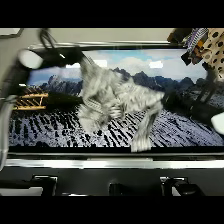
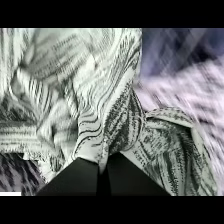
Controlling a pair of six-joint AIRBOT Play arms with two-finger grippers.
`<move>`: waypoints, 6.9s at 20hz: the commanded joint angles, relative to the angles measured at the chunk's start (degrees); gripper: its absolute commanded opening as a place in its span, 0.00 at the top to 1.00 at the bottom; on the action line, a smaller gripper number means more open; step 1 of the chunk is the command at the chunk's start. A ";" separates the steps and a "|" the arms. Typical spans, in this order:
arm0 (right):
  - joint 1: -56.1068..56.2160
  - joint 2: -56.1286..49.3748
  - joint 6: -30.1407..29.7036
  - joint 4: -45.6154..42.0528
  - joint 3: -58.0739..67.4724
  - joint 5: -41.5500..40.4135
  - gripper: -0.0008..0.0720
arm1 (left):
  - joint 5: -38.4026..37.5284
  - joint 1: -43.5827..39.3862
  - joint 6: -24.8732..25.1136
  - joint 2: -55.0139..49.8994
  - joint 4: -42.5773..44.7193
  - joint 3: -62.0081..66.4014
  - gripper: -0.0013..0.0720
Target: Fold the clothes and pants, and hang the long-sleeved shirts on hangers.
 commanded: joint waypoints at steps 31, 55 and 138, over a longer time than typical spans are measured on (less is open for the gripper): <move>0.02 -47.71 8.96 -14.75 39.87 -4.46 0.95 | -10.51 3.65 -14.21 -5.40 20.90 -7.15 0.95; -17.49 -22.27 -12.92 0.11 1.88 23.89 0.05 | -18.67 22.64 -7.72 33.09 12.15 -56.52 0.00; -2.73 -68.30 -8.02 8.72 56.46 -10.21 0.95 | 10.27 5.20 2.03 -26.53 2.91 4.90 0.95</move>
